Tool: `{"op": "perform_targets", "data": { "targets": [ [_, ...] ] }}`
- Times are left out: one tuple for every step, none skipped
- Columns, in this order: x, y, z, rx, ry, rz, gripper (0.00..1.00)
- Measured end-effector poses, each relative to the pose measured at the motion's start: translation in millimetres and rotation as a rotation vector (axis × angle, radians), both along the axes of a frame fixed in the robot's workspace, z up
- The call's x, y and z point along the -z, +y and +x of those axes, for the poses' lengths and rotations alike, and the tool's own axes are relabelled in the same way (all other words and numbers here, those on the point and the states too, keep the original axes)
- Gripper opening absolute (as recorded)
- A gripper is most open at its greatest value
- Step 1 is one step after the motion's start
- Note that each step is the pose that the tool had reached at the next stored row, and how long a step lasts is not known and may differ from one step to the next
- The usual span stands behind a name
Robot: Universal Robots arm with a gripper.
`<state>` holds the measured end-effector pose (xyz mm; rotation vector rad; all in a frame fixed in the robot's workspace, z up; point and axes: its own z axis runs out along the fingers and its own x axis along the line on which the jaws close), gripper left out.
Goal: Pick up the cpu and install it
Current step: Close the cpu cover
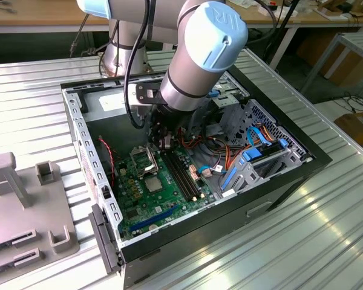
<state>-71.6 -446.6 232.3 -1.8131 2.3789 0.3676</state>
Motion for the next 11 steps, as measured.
{"op": "perform_targets", "data": {
  "targets": [
    [0.0,0.0,0.0,0.0,0.0,0.0003,0.11],
    [0.1,0.0,-0.1,0.0,0.0,0.0005,0.11],
    [0.2,-0.2,-0.1,0.0,-0.0001,0.0007,0.11],
    [2.1,-0.2,0.6,0.0,0.0004,0.0006,0.11],
    [4.1,-0.1,0.9,0.0,0.0,0.0007,0.11],
    [5.2,-0.2,1.1,-0.001,-0.0001,0.0005,0.11],
    [5.2,-0.2,1.2,-0.003,0.0001,0.0001,0.11],
    [5.2,-0.2,1.2,-0.004,0.0002,0.0001,0.11],
    [5.3,-0.2,1.2,-0.004,0.0001,0.0003,0.11],
    [5.4,-0.2,1.2,-0.004,0.0,0.0005,0.11],
    [5.4,-0.2,1.2,-0.004,0.0001,0.0004,0.11]
  ]
}}
